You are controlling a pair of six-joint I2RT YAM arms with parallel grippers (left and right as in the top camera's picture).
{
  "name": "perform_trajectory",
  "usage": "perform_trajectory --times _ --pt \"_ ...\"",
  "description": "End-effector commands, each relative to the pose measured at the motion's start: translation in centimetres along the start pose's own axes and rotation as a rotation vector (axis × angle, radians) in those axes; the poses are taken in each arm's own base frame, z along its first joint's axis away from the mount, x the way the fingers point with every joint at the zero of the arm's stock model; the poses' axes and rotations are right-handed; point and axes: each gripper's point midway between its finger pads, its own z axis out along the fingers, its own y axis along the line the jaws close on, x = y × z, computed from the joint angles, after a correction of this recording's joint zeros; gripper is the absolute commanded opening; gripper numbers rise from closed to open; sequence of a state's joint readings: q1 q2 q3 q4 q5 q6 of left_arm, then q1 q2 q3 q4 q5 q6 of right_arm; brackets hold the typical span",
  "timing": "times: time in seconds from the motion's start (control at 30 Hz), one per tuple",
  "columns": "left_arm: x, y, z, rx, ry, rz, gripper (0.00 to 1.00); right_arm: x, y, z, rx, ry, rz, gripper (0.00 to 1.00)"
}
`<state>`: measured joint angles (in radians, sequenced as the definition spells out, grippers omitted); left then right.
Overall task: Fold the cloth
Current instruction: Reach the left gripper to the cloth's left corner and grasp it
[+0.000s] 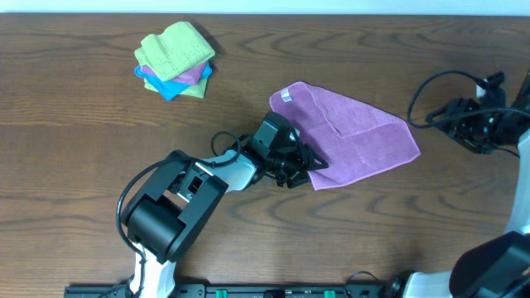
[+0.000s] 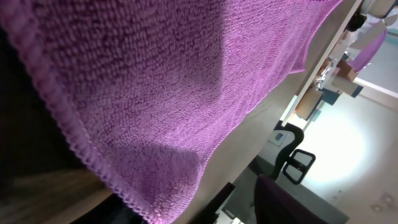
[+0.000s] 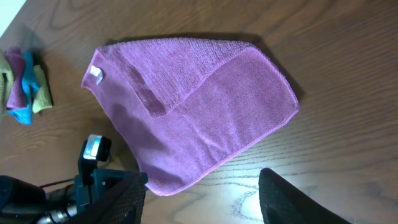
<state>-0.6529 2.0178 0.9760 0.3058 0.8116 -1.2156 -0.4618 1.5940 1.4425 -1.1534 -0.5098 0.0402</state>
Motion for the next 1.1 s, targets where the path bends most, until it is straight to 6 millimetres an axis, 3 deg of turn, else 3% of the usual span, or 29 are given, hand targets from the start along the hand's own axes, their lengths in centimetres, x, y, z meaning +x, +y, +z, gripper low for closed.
perform_trajectory --times 0.0,0.43,0.63,0.8,0.93,1.07 --pt "-0.3 0.5 0.5 -0.016 -0.001 0.033 0.49 0.2 0.4 -0.5 -0.021 -0.010 -0.015 0.59" --pt "0.0 2.7 1.8 -0.049 0.037 -0.013 0.54 0.4 0.4 -0.5 -0.021 -0.004 -0.011 0.60" --pt "-0.1 1.8 2.0 -0.002 0.048 0.022 0.36 0.3 0.4 -0.5 -0.020 -0.005 -0.012 0.59" --pt "-0.1 1.6 1.9 0.009 0.053 0.060 0.06 0.3 0.3 -0.5 -0.014 -0.005 -0.018 0.61" --pt "-0.6 0.4 1.2 0.068 0.070 0.111 0.06 0.9 -0.4 0.1 0.002 0.013 -0.028 0.61" --pt "-1.2 -0.5 -0.5 0.146 0.107 0.196 0.06 2.3 -1.5 2.0 0.007 0.049 -0.008 0.63"
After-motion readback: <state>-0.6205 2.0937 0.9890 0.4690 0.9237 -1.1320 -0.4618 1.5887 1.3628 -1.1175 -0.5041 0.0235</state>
